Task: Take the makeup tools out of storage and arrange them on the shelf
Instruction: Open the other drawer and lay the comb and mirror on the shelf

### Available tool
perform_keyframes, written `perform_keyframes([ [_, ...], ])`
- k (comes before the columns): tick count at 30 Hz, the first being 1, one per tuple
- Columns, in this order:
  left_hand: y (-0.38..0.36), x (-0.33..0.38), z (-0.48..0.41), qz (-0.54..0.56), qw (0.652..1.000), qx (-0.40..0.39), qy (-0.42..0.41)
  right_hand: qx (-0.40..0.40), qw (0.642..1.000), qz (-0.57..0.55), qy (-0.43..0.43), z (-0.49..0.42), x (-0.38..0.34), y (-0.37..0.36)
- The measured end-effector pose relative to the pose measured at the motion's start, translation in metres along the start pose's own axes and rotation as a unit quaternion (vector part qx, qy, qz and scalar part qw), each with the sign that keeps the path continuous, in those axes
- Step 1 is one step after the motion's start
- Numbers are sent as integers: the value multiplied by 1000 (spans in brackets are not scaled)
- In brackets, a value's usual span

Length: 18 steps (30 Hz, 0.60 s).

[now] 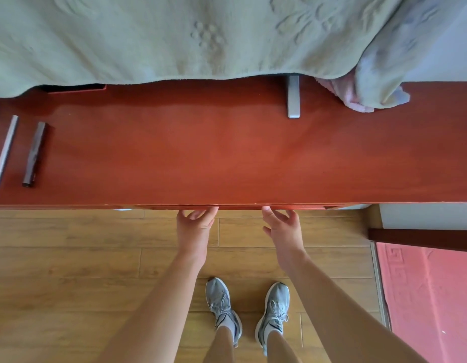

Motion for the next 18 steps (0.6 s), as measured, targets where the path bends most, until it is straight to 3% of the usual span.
perform_keyframes([
  [9,-6,2,2,103,994,8,-29,-22,996,-86,16,-6,3,-6],
  [18,-7,2,8,120,992,-9,-33,-30,994,-100,44,1,4,-9],
])
Point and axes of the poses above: each hand's wrist, its own z-axis away from the middle knuckle, its own y-axis out of the back of the hand, x = y × z, the point moved 9 cm from there along -z, towards the middle knuckle, and after that the axes turned 13 degrees about -y, right-handed, at the moved point
